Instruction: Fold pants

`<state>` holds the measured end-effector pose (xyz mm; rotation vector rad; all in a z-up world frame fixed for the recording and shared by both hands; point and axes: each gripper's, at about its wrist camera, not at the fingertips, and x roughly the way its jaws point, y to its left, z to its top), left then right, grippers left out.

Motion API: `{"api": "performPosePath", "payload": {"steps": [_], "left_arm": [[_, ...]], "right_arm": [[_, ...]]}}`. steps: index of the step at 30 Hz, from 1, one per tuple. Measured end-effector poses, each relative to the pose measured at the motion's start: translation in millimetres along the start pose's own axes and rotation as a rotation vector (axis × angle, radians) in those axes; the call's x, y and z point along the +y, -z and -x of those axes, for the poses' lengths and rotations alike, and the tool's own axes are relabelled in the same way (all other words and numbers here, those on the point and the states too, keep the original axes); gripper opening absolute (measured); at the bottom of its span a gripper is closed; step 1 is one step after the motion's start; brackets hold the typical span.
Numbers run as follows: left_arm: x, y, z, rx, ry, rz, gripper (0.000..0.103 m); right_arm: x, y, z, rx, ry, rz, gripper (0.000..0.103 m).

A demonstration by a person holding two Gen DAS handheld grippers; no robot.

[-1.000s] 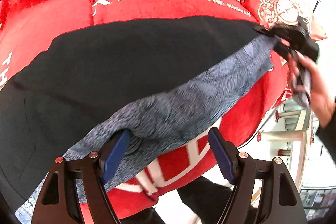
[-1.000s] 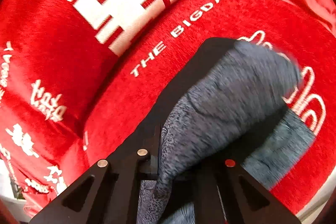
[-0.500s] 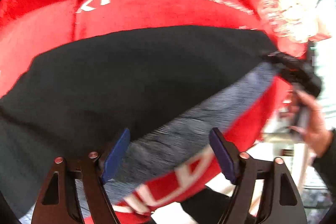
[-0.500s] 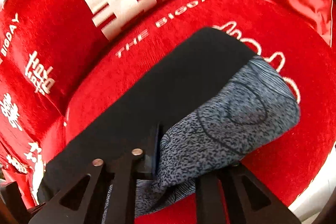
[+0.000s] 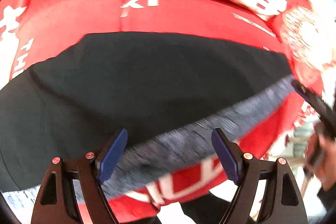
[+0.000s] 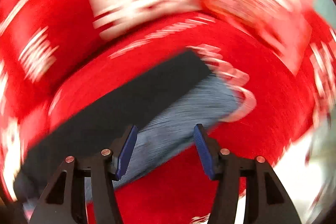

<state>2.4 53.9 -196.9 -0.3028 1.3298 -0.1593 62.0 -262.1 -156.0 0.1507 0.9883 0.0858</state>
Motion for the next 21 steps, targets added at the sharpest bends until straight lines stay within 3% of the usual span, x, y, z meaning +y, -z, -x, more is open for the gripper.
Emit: {"api": "performPosePath", "payload": {"steps": [2,5,7,8,10,13,16,17,18,21], "left_arm": [[10,-2,-18,0.056,-0.002,0.037,0.083],[10,13,-29,0.097,-0.084,-0.083,0.083],[12,23,-16,0.097,-0.099,-0.123,0.083],[17,26,-2,0.086,-0.072,-0.109,0.083],[26,27,20,0.049,-0.040,-0.084,0.083],[50,21,44,-0.003,-0.043,-0.048,0.083],[74,15,46,0.005,-0.057,-0.020,0.083],[82,14,44,0.016,-0.077,-0.033,0.083],[86,14,43,0.023,-0.088,-0.052,0.083],[99,12,39,0.049,-0.159,-0.136,0.083]], "right_arm": [[47,2,-12,0.002,-0.071,0.181,0.062],[99,17,-51,0.081,-0.158,0.378,0.070],[113,34,-76,0.150,-0.073,0.517,0.071],[112,35,-70,0.084,-0.072,0.521,0.074],[107,32,-60,0.101,-0.052,0.468,0.074],[116,40,-35,0.087,-0.177,0.433,0.074],[143,59,-32,0.262,-0.498,0.329,0.074],[150,66,-41,0.350,-0.608,0.209,0.074],[153,73,-47,0.398,-0.656,0.115,0.074],[158,100,-74,0.487,-0.721,-0.186,0.074]]}}
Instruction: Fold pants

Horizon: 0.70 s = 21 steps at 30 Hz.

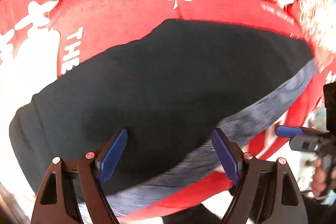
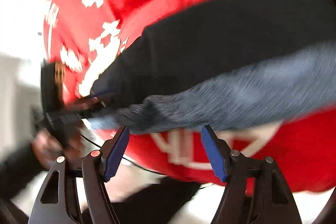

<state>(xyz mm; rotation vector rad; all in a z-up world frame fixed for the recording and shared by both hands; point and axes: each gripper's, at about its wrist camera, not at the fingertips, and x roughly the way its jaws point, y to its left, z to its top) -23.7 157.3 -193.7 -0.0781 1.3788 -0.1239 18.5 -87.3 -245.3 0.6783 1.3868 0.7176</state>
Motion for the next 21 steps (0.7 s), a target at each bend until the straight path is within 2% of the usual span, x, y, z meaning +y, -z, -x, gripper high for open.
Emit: {"api": "performPosePath", "payload": {"steps": [3,5,10,12,13,16,18,20,21], "left_arm": [[0,0,-7,0.010,0.022,-0.065,0.083],[5,-1,-11,0.036,0.038,-0.110,0.083],[18,-4,-11,0.062,0.130,-0.160,0.083],[23,-5,-13,0.067,0.154,-0.173,0.083],[25,-3,-13,0.069,0.157,-0.178,0.083],[17,-1,-12,0.069,0.132,-0.209,0.083],[13,4,1,0.050,0.136,-0.213,0.083],[-1,6,11,0.024,0.179,-0.220,0.083],[-12,9,13,0.025,0.197,-0.232,0.083]], "right_arm": [[-3,16,-26,-0.004,0.022,-0.035,0.071],[1,28,-43,-0.024,0.036,-0.059,0.058],[10,32,-75,-0.119,0.075,-0.173,0.048],[9,30,-82,-0.142,0.084,-0.193,0.025],[11,27,-89,-0.130,0.120,-0.195,0.003],[20,34,-64,-0.170,0.101,-0.181,0.003],[17,50,-53,-0.167,0.167,-0.216,0.002],[2,64,-53,-0.129,0.222,-0.303,0.002],[0,68,-51,-0.109,0.281,-0.301,0.004]]}}
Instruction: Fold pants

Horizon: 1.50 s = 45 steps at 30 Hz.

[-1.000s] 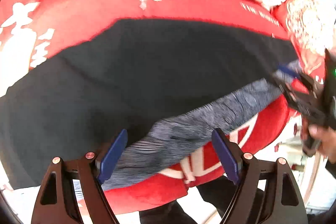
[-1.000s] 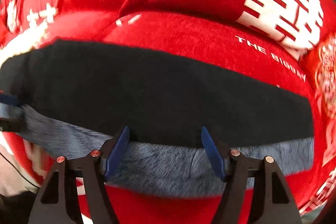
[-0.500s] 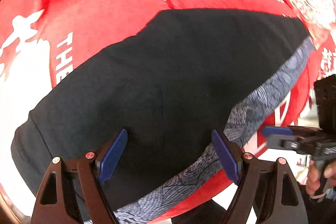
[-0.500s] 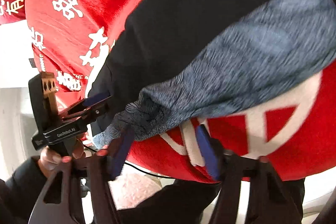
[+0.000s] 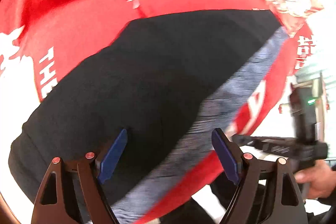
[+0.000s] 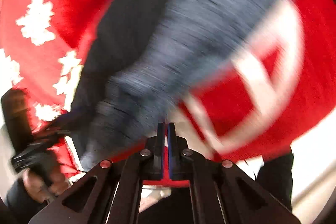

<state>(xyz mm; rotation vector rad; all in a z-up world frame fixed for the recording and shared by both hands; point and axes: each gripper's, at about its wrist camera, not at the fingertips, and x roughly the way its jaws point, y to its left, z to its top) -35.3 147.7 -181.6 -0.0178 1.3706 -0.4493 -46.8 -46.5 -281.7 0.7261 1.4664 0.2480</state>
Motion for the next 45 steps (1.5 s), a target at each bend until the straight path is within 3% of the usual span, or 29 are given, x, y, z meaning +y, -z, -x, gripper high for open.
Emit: {"api": "performPosePath", "payload": {"steps": [2,5,6,7,8,9,11,12,13,14,16,18,19,20,21,24,26,27,28,29,30,31,37,38,39,40,42,43,45], "left_arm": [[-20,2,-13,0.039,-0.008,-0.047,0.083],[-31,16,-49,0.152,-0.204,-0.121,0.083],[-34,21,-49,0.131,-0.228,-0.141,0.083],[-36,24,-45,0.114,-0.229,-0.147,0.083],[-34,28,-41,0.117,-0.221,-0.136,0.083],[-28,33,-38,0.125,-0.219,-0.121,0.083],[-14,44,-35,0.138,-0.271,-0.119,0.083],[-8,47,-33,0.138,-0.285,-0.115,0.083],[-2,49,-30,0.131,-0.284,-0.102,0.083],[2,49,-26,0.123,-0.264,-0.079,0.083],[11,46,-20,0.106,-0.222,-0.003,0.083],[18,44,-20,0.100,-0.203,0.040,0.083],[20,44,-19,0.096,-0.197,0.050,0.083],[23,44,-18,0.089,-0.187,0.059,0.083],[25,45,-17,0.082,-0.178,0.061,0.083],[35,55,-7,0.072,-0.179,0.041,0.083],[48,62,1,0.071,-0.184,0.033,0.083],[50,64,2,0.069,-0.185,0.036,0.083],[52,65,3,0.069,-0.185,0.042,0.083],[54,66,6,0.071,-0.183,0.054,0.083],[57,67,8,0.074,-0.179,0.078,0.083],[62,69,12,0.073,-0.172,0.109,0.083],[103,83,42,0.018,-0.109,0.322,0.083],[106,83,42,0.019,-0.098,0.345,0.083],[104,81,42,0.019,-0.094,0.348,0.083],[102,78,42,0.013,-0.087,0.340,0.083],[87,69,46,-0.024,-0.053,0.290,0.083],[81,65,46,-0.044,-0.046,0.262,0.083],[74,54,39,-0.065,-0.060,0.221,0.083]], "right_arm": [[12,0,17,-0.075,0.097,0.125,0.007],[68,-2,37,-0.222,0.224,0.482,0.009],[84,-3,39,-0.244,0.235,0.580,0.016],[102,-7,35,-0.257,0.254,0.692,0.045],[121,-8,24,-0.254,0.297,0.852,0.086],[130,-7,17,-0.255,0.309,0.935,0.094],[142,5,-11,-0.224,0.356,1.232,0.091],[144,8,-27,-0.197,0.431,1.334,0.085],[137,4,-40,-0.184,0.546,1.394,0.052],[130,-14,-40,-0.133,0.532,1.318,0.043],[124,-31,-17,-0.160,0.442,1.171,0.044],[130,-9,-6,-0.186,0.420,1.313,0.044],[133,9,-4,-0.198,0.414,1.418,0.052],[136,28,-6,-0.225,0.424,1.542,0.070],[138,45,-11,-0.278,0.456,1.674,0.074],[136,63,-30,-0.346,0.518,1.878,0.075],[128,67,-49,-0.312,0.528,1.978,0.074],[125,68,-59,-0.259,0.524,2.020,0.068],[116,68,-57,-0.208,0.483,2.022,0.040],[119,65,-53,-0.140,0.429,1.985,0.023],[124,62,-45,-0.101,0.409,1.950,0.018],[128,62,-36,-0.087,0.385,1.939,0.004],[124,70,-15,-0.073,0.333,1.958,0.006],[115,70,-26,-0.021,0.354,1.956,0.011],[103,72,-38,0.037,0.409,1.983,0.014],[101,80,-43,0.027,0.424,2.014,0.017],[103,85,-30,0.022,0.356,2.018,0.021],[107,81,-17,0.046,0.290,1.953,0.030],[111,72,0,0.006,0.271,1.884,0.035]]}}
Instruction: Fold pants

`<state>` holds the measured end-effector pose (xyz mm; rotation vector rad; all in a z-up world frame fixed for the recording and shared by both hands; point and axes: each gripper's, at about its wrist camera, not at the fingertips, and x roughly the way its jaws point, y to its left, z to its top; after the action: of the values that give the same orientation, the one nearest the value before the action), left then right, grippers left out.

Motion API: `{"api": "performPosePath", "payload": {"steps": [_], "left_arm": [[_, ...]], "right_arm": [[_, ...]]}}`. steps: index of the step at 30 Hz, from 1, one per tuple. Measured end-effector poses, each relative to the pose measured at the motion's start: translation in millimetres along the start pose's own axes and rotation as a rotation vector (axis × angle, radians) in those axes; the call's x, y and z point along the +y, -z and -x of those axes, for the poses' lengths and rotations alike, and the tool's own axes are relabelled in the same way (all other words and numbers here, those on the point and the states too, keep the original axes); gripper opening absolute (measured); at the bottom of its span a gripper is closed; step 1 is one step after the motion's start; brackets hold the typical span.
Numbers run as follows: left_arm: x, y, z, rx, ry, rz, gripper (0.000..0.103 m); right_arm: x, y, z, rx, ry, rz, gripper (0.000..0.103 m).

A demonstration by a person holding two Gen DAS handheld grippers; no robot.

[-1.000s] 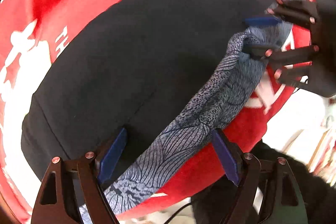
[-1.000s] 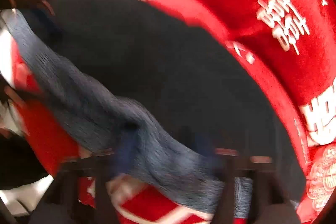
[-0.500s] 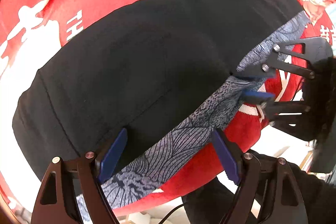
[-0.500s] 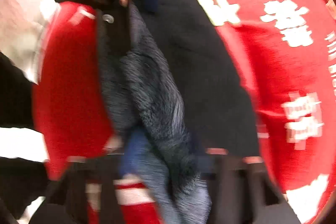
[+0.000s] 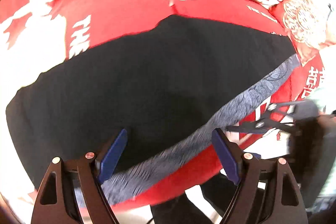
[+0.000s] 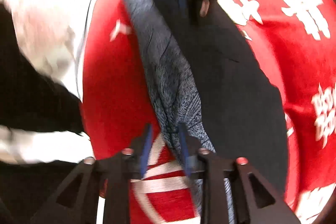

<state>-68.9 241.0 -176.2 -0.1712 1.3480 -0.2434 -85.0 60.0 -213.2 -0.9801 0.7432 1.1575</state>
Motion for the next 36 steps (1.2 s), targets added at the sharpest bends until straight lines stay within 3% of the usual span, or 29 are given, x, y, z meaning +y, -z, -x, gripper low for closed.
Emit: {"api": "performPosePath", "payload": {"steps": [1,3,4,5,6,8,10,11,13,15,17,21,22,24,25,27,28,32,33,34,36], "left_arm": [[-2,-4,-7,0.007,-0.007,0.005,0.083],[-3,-11,-26,0.049,-0.045,0.025,0.083],[-8,-7,-33,0.044,-0.079,-0.011,0.083],[-16,-1,-33,0.021,-0.124,-0.086,0.084],[-26,7,-34,0.026,-0.185,-0.172,0.084],[-36,22,-36,0.076,-0.270,-0.295,0.084],[-35,26,-27,0.111,-0.267,-0.309,0.084],[-31,19,-14,0.092,-0.213,-0.253,0.084],[-24,-2,6,0.005,-0.131,-0.141,0.084],[-17,-28,15,-0.070,-0.108,-0.041,0.084],[-5,-46,8,-0.073,-0.086,0.048,0.084],[22,-34,-22,-0.019,-0.106,0.135,0.084],[18,-29,-20,-0.052,-0.105,0.121,0.084],[12,-23,-19,-0.047,-0.143,0.075,0.084],[9,-22,-20,-0.042,-0.163,0.052,0.084],[-1,-18,-25,-0.025,-0.198,0.022,0.084],[-2,-19,-25,-0.020,-0.201,0.020,0.084],[-1,-22,-27,-0.010,-0.196,0.040,0.084],[-2,-22,-28,-0.007,-0.205,0.032,0.085],[-2,-24,-31,-0.003,-0.210,0.027,0.087],[-1,-31,-38,0.012,-0.218,0.028,0.087]], "right_arm": [[-9,3,6,-0.007,0.022,-0.040,0.040],[-35,9,12,-0.027,0.088,-0.152,0.060],[-52,16,9,-0.027,0.149,-0.241,0.076],[-63,22,-1,0.008,0.170,-0.293,0.080],[-62,31,-7,0.053,0.163,-0.310,0.080],[-64,56,-37,0.241,0.106,-0.274,0.078],[-67,63,-13,0.185,0.114,-0.259,0.079],[-76,64,-3,0.163,0.091,-0.314,0.079],[-107,66,27,0.035,0.026,-0.489,0.079],[-155,66,40,-0.084,-0.057,-0.679,0.080],[-208,61,25,-0.146,-0.200,-0.821,0.080],[-269,24,-36,-0.078,-0.430,-0.869,0.080],[-277,14,-49,-0.050,-0.477,-0.846,0.080],[-272,-9,-75,0.012,-0.565,-0.790,0.080],[-262,-19,-83,0.030,-0.614,-0.760,0.074],[-246,-35,-101,0.081,-0.565,-0.663,0.038],[-241,-37,-108,0.129,-0.472,-0.620,0.013],[-268,-8,-103,0.099,-0.469,-0.868,0.006],[-267,-8,-101,0.110,-0.467,-0.870,0.006],[-261,-11,-94,0.121,-0.420,-0.841,0.006],[-255,-22,-69,0.095,-0.266,-0.810,0.022]]}}
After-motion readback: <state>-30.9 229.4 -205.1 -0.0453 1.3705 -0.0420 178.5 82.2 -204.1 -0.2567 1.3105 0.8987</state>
